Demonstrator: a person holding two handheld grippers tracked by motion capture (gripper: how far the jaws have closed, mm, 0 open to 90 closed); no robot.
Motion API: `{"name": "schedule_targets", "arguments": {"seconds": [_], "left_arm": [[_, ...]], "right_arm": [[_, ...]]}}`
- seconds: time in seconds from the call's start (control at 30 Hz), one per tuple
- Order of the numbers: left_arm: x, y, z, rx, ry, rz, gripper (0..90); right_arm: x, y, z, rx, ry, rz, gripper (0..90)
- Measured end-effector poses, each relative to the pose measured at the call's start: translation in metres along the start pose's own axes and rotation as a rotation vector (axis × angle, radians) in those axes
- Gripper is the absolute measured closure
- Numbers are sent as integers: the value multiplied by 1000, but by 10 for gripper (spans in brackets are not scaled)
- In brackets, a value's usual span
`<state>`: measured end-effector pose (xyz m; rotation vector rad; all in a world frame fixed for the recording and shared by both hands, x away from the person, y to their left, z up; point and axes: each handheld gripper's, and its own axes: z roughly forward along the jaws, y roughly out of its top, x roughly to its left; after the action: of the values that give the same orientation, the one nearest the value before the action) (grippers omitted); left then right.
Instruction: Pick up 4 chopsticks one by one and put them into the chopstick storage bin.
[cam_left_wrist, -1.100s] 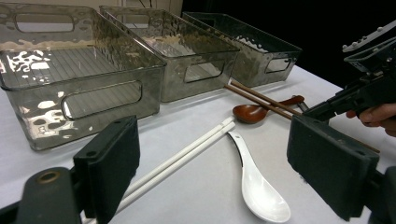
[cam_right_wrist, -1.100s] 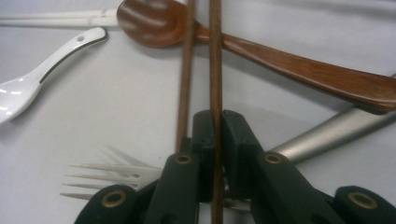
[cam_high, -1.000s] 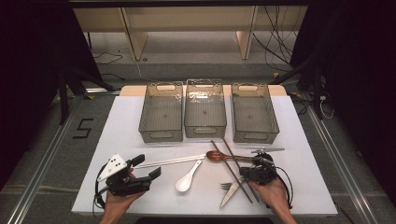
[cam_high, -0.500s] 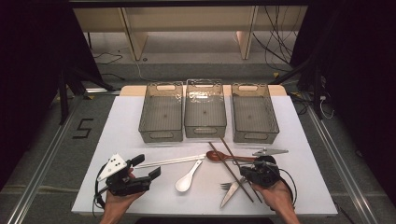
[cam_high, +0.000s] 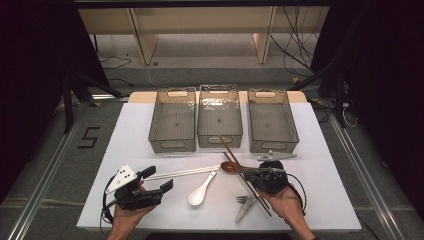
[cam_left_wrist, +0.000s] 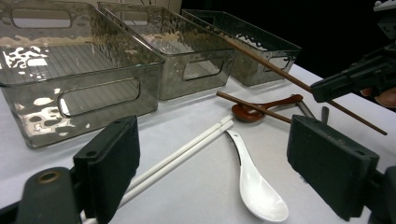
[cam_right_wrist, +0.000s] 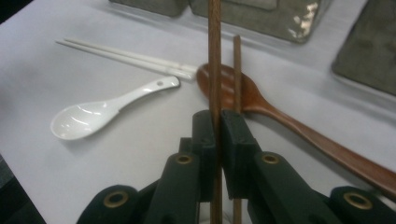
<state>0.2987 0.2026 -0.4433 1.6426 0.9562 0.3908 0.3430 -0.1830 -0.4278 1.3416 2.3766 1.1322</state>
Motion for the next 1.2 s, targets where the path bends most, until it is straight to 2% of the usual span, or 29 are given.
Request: {"name": "schedule_targets", "arguments": {"seconds": [0.13, 0.23, 0.27, 0.33, 0.37, 0.4, 0.43, 0.47, 0.6, 0.63, 0.73, 0.9, 1.03, 1.2], "left_arm": [[-1, 0, 1, 3, -4, -12, 168], [-2, 2, 4, 18, -17, -52, 168], [-2, 4, 8, 35, -37, -78, 168], [-3, 6, 9, 40, -39, -90, 168], [-5, 9, 13, 57, -54, -118, 168], [-5, 9, 13, 57, -54, -118, 168], [-6, 11, 16, 63, -68, -137, 169], [-7, 13, 18, 68, -75, -157, 171], [-12, 22, 32, 106, -93, -178, 174], [-16, 25, 39, 113, -114, -208, 174], [-20, 29, 47, 131, -118, -217, 180], [-29, 39, 68, 151, -186, -303, 191], [-34, 42, 87, 186, -202, -344, 218], [-35, 42, 98, 191, -211, -411, 296]], "right_arm": [[9, 6, 2, -20, 15, -19, 852], [12, 8, 4, -37, 25, -25, 852], [13, 8, 4, -40, 29, -24, 852], [16, 9, 5, -45, 37, -25, 852], [17, 9, 6, -50, 39, -29, 852], [17, 9, 6, -50, 39, -29, 852], [20, 9, 8, -58, 49, -34, 852], [22, 9, 9, -64, 51, -37, 852], [30, 10, 10, -81, 68, -57, 852], [32, 10, 10, -87, 75, -64, 852], [35, 10, 10, -98, 83, -69, 852], [44, 10, 10, -121, 108, -83, 852], [48, 9, 10, -137, 120, -92, 852], [51, 8, 10, -144, 127, -97, 852]]}}
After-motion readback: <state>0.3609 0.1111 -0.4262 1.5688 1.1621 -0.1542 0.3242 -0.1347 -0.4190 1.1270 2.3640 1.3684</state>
